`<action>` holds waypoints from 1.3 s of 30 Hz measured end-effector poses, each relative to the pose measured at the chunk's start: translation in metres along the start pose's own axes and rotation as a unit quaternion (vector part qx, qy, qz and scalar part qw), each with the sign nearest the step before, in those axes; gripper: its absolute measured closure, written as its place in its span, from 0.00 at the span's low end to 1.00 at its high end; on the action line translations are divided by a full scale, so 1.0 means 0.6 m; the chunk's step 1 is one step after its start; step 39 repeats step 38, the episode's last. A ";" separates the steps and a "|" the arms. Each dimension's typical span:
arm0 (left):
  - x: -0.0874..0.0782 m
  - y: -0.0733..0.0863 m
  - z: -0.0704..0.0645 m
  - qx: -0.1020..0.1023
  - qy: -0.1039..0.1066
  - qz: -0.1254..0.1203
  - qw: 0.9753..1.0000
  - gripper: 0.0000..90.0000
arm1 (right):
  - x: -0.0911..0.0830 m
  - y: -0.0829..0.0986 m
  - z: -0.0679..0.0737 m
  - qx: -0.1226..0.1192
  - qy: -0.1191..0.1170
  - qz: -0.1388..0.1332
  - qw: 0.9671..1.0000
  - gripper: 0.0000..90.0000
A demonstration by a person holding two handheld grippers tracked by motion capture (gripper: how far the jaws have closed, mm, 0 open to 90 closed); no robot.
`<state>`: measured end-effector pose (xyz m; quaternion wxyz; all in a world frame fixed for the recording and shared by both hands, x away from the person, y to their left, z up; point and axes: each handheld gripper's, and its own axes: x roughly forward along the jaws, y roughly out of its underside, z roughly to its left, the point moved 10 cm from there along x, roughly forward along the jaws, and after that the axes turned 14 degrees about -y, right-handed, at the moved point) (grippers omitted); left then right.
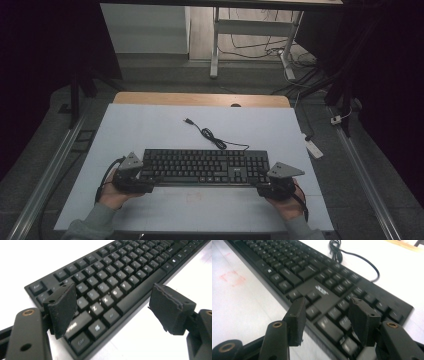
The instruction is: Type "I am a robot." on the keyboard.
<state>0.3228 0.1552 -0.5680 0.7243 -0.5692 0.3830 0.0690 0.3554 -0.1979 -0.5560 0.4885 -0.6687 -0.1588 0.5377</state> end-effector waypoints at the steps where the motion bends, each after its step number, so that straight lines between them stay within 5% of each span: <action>1: -0.003 0.003 0.000 -0.002 0.002 -0.001 1.000 0.25 | -0.004 0.004 -0.002 0.000 0.002 -0.002 1.000 0.53; 10: -0.016 0.021 0.009 -0.008 -0.003 -0.006 1.000 0.25 | -0.029 0.024 -0.018 0.013 0.016 -0.003 1.000 0.53; 39: -0.011 0.017 0.010 -0.004 -0.003 -0.006 1.000 0.25 | -0.025 0.022 -0.015 0.003 0.010 -0.001 1.000 0.54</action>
